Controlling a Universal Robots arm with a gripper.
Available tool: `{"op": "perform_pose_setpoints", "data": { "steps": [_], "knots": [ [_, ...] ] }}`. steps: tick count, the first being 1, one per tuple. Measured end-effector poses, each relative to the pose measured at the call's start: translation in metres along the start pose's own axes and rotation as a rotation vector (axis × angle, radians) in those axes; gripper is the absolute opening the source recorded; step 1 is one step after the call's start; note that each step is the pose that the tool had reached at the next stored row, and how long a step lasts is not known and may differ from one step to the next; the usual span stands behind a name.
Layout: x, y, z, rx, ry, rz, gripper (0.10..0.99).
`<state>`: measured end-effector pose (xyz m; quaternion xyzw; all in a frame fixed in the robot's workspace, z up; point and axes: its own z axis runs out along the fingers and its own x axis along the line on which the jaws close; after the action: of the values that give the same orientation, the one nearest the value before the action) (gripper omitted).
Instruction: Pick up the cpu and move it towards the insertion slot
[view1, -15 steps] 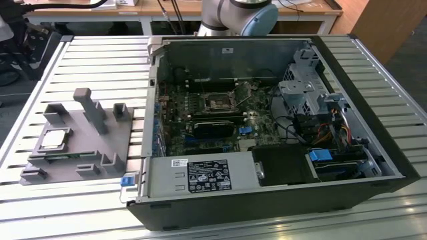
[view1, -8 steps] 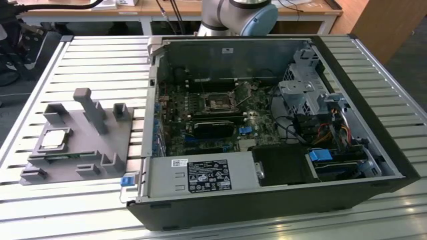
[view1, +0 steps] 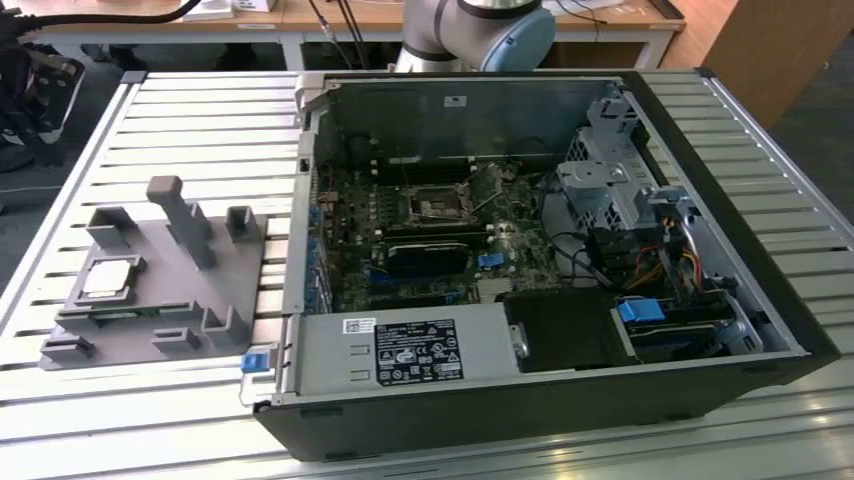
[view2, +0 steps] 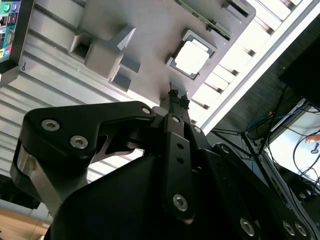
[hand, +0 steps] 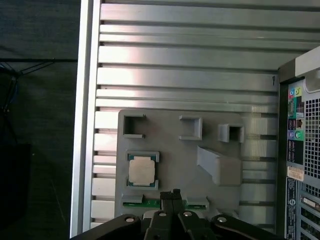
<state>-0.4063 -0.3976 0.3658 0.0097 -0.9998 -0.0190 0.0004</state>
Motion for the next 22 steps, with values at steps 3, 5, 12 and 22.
{"op": "perform_pose_setpoints", "data": {
  "steps": [3, 5, 12, 22],
  "knots": [
    [0.0013, -0.0014, 0.0006, 0.001, 0.0000, 0.000, 0.106],
    [0.0021, -0.0024, 0.0025, 0.001, -0.0002, 0.000, 0.106],
    [0.0031, -0.0034, 0.0080, 0.001, 0.0001, -0.001, 0.106],
    [0.0031, -0.0039, 0.0172, 0.001, 0.0056, 0.000, 0.106]
  ]
}}
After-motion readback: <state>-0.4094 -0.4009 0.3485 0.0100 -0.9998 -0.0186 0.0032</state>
